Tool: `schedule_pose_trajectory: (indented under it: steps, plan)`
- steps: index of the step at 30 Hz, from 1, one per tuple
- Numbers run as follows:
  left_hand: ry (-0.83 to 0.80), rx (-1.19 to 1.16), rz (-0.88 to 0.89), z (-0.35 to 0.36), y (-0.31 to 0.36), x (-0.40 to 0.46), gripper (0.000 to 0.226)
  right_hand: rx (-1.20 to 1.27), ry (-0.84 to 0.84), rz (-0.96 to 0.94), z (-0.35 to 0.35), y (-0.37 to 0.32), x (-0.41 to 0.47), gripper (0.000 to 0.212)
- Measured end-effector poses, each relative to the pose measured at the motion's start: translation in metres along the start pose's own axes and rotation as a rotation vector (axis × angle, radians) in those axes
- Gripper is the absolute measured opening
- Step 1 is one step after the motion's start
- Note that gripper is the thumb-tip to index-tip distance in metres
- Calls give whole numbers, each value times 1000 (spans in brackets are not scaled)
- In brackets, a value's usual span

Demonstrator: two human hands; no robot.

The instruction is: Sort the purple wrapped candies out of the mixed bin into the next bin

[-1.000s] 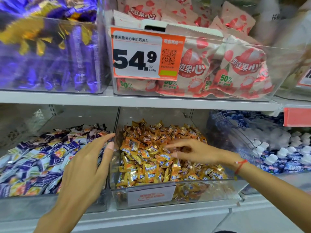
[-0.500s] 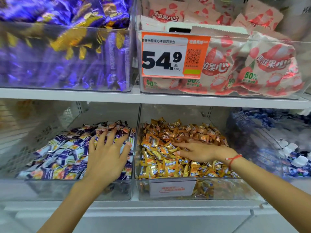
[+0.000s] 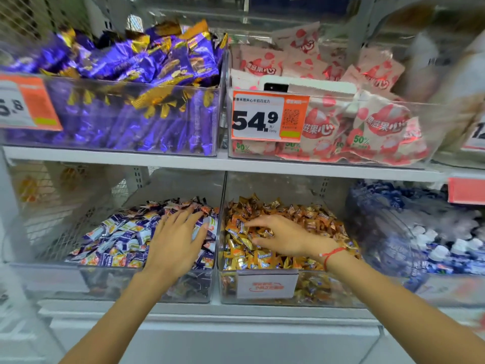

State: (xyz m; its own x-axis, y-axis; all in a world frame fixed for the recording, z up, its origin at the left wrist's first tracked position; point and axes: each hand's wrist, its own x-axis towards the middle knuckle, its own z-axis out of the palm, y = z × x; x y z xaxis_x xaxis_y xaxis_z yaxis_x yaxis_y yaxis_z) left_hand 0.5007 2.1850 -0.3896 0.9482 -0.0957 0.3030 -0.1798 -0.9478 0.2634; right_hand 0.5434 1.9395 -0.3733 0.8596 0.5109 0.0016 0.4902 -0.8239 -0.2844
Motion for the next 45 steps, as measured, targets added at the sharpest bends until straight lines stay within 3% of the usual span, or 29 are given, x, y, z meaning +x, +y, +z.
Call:
schedule_pose_trajectory:
  steps: [3,6,10,15,17,19,21,23,26,29,34,41,45]
  plan:
    - [21,-20,23,7,-2,-4,50,-171,-177,-107,13,-20,21,64]
    - [27,-53,17,10,-4,-5,63,-305,-274,0,16,8,24,59]
    - [28,-46,19,12,-5,-4,68,-147,-178,176,4,63,3,50]
    - [61,-50,17,13,-4,-8,85,22,-142,224,-5,81,-9,45]
    - [62,-44,13,14,-4,-9,85,-26,-136,213,-7,82,-10,43]
    - [69,-46,8,14,-4,-9,83,-134,-10,221,-9,76,-5,40]
    - [72,-29,0,14,-3,-9,83,-44,65,109,-6,52,8,37]
    - [77,-2,-6,14,-2,-9,84,86,-13,-68,2,17,23,32]
    - [82,2,1,12,-1,-12,83,-34,-119,-225,19,-9,44,32]
    - [96,-21,2,12,0,-13,79,-203,-128,-240,14,3,45,29]
    - [93,-19,4,14,-1,-13,74,-269,-126,-281,8,17,21,27]
    - [107,-46,-19,11,2,-13,73,-69,-80,-271,5,2,37,23]
    - [113,-40,-20,10,1,-14,71,-292,-131,-297,16,-11,65,31]
